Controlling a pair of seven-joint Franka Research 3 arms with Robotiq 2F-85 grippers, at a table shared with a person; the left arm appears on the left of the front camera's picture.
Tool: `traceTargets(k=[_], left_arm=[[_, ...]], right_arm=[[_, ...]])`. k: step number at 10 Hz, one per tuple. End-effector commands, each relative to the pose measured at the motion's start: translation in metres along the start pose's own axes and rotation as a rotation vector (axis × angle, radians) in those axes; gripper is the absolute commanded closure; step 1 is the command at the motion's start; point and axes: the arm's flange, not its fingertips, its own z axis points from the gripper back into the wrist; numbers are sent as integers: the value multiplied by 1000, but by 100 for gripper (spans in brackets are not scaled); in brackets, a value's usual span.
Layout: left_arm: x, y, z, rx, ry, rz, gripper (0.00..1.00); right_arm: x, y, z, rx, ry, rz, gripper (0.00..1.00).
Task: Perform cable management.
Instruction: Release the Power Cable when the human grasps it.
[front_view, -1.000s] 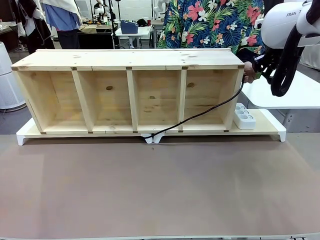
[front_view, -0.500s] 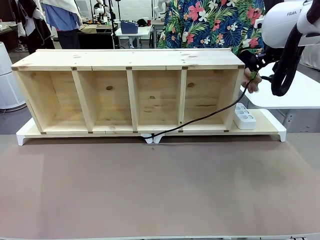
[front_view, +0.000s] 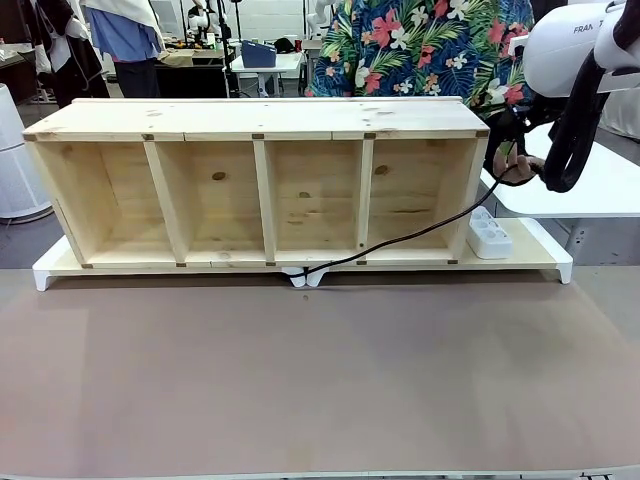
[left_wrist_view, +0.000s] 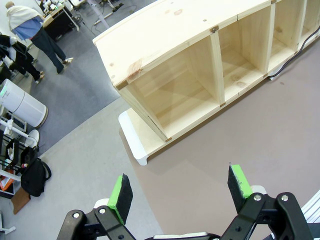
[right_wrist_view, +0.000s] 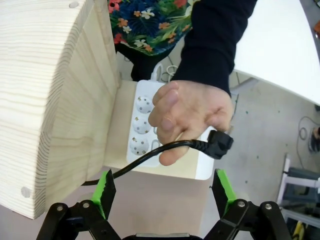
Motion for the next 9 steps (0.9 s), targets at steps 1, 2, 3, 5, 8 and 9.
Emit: traceTargets(k=[1,2,3,5,8,9], left_arm=[[2,0,-2,9,-9,16,0],[2,0,-2,9,-9,16,0],[2,0,-2,9,-9,16,0],[2,0,-2,9,-9,16,0],[2,0,-2,9,-9,16,0],[2,0,-2,9,-9,16,0]], right_arm=[[-1,0,-1,10,7,-9,0],[-1,0,-1,10,7,-9,0],[-1,0,-1,10,7,-9,0],[-1,0,-1,10,7,-9,0],[-1,0,-1,10,7,-9,0],[-1,0,-1,10,7,-9,0]])
